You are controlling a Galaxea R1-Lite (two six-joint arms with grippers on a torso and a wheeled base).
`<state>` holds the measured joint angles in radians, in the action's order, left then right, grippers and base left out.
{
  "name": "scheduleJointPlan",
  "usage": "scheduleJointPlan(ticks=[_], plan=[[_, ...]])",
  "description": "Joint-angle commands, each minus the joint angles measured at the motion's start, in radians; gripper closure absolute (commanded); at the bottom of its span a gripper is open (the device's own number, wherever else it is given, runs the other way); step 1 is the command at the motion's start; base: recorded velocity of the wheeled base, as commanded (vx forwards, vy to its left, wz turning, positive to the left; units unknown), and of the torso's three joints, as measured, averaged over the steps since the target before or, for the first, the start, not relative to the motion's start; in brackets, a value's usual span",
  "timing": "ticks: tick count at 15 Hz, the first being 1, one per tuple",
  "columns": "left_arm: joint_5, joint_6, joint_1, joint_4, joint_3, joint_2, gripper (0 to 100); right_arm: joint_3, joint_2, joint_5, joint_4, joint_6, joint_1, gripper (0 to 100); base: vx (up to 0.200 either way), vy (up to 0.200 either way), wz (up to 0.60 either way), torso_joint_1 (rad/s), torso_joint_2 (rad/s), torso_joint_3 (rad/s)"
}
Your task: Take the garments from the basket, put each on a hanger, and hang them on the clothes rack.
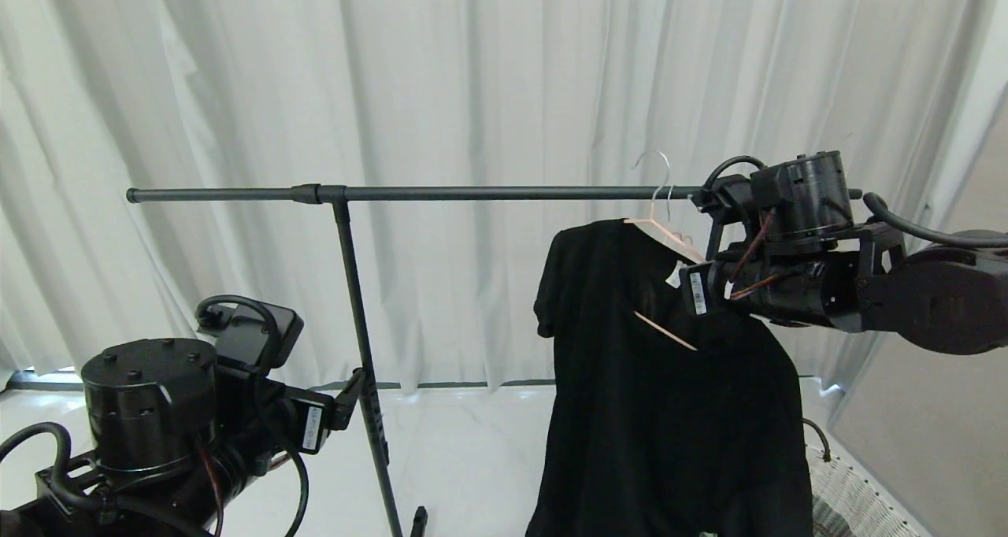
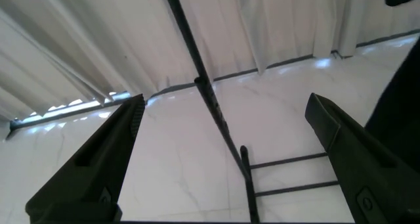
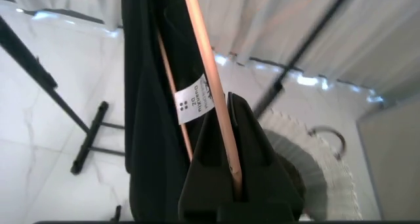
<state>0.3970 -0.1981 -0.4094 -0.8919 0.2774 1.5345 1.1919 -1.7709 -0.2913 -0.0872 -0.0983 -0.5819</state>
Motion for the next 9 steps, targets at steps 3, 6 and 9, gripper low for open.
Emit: scheduleJointPlan(ticks=[3,6,9], plan=[[0.000,0.000,-0.025,-0.001,0.000,0.000,0,0.031,-0.039,0.000,-0.003,0.000,-0.006,100,0.200,0.000,0.00,0.006,0.01,0.004],[0.000,0.000,-0.031,-0.001,0.000,0.001,0,0.031,-0.042,0.000,-0.003,0.000,-0.021,100,0.200,0.000,0.00,0.002,0.01,0.001],[0.000,0.000,-0.031,-0.001,0.000,0.003,0,0.031,-0.052,0.000,-0.005,-0.001,-0.035,100,0.200,0.000,0.00,0.002,0.00,0.002]])
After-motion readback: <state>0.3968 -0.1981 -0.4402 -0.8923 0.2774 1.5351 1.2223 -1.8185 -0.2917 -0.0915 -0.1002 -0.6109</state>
